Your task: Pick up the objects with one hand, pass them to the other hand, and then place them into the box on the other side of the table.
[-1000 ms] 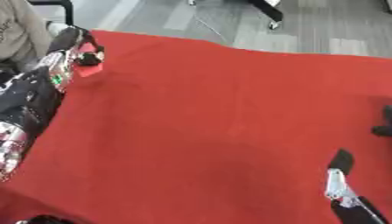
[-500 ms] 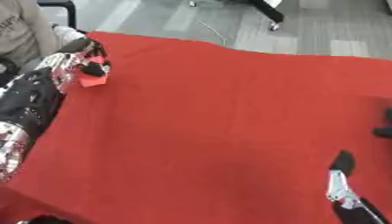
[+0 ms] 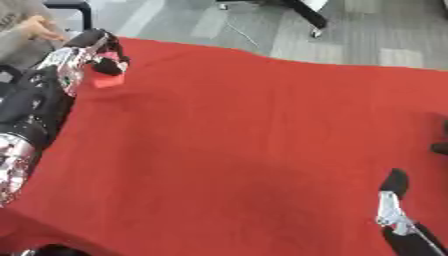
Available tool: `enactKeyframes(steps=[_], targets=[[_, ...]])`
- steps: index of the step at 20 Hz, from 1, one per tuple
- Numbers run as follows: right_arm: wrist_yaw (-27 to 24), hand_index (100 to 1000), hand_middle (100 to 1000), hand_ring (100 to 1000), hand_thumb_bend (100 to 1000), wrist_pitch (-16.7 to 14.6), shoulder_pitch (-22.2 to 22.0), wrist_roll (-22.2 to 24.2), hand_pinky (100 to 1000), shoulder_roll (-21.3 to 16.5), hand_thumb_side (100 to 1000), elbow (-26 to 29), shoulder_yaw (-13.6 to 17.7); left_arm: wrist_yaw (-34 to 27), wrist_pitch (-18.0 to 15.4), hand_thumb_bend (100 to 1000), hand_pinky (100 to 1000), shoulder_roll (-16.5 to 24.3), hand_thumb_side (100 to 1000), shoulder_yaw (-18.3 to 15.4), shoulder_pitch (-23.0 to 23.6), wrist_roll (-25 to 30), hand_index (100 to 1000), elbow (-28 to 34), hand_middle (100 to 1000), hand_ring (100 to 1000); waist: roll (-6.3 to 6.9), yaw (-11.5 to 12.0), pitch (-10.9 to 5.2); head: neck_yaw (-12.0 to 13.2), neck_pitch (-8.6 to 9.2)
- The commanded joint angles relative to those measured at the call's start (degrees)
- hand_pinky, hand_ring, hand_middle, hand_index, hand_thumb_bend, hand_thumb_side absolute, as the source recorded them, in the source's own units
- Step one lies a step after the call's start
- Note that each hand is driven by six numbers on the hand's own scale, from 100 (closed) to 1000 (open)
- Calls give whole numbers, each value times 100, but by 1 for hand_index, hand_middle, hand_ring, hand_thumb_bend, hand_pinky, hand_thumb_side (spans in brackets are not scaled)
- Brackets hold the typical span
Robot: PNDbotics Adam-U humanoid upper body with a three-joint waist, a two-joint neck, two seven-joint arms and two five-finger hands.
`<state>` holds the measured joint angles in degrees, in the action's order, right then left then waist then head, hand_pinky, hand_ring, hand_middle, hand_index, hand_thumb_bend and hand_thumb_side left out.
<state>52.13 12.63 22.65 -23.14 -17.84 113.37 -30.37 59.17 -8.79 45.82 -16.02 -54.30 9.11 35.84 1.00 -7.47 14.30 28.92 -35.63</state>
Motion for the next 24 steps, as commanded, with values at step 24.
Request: enactKeyframes(steps=[24], targets=[[108, 932, 722, 852, 100, -776, 228, 816, 745, -295, 390, 122, -197, -6179, 543, 100, 546, -1685, 298, 1391, 1349, 3301, 478, 3972, 265, 330, -145, 340, -865, -1902, -848]])
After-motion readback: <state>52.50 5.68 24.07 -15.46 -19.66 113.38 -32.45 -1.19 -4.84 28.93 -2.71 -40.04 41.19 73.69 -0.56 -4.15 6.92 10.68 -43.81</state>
